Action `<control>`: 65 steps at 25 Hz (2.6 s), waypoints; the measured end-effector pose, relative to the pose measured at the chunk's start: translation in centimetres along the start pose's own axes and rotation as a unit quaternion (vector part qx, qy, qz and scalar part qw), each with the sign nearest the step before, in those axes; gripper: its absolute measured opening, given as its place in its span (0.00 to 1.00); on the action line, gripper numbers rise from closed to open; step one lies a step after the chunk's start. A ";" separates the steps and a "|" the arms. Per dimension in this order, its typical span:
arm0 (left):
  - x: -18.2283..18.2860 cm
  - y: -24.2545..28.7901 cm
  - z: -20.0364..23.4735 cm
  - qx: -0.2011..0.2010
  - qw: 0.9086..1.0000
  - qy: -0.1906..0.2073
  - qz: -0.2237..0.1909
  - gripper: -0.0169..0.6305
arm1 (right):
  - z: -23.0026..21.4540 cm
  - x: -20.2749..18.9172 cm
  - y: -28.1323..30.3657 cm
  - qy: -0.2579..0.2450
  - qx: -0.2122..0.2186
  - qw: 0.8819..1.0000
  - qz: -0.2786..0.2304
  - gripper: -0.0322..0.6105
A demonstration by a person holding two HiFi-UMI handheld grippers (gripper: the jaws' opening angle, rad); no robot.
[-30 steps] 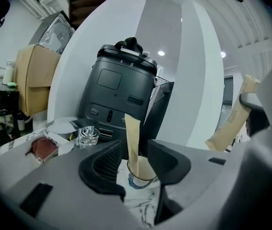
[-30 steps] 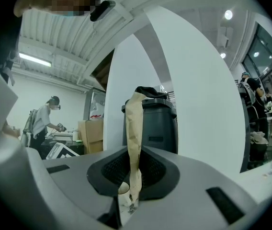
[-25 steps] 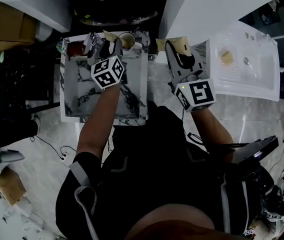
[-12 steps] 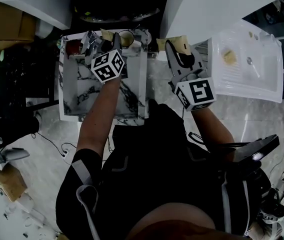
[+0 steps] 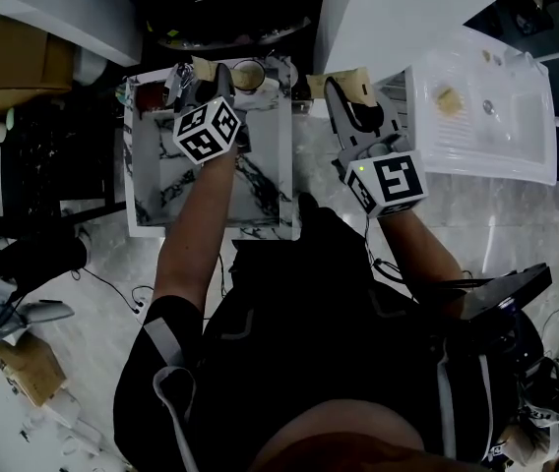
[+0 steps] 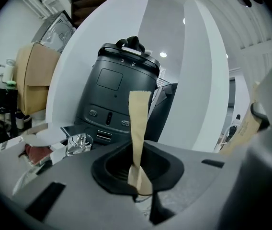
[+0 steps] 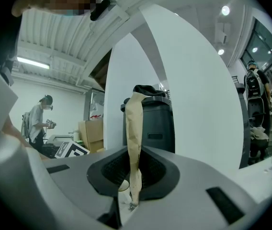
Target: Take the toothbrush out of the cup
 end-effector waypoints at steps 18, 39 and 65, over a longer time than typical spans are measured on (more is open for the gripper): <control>10.2 -12.1 1.2 -0.089 0.986 0.046 -0.137 0.08 | 6.2 3.8 0.9 0.020 -0.039 0.999 -0.025 0.13; 13.8 -24.3 6.8 -0.088 0.978 0.072 -0.176 0.08 | 12.8 6.5 3.0 -0.007 -0.003 0.999 -0.035 0.13; 12.0 -25.9 6.3 -0.098 0.979 0.062 -0.165 0.07 | 13.0 6.9 2.9 -0.015 -0.007 1.000 -0.026 0.13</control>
Point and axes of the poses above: the fingertips, and each gripper's own axes: y forward along the fingers, z to its left, x out of its top, the point moved 9 cm from there along -y, backward along the fingers, and after that the axes turned 13 degrees about x, right-handed, at the moved point
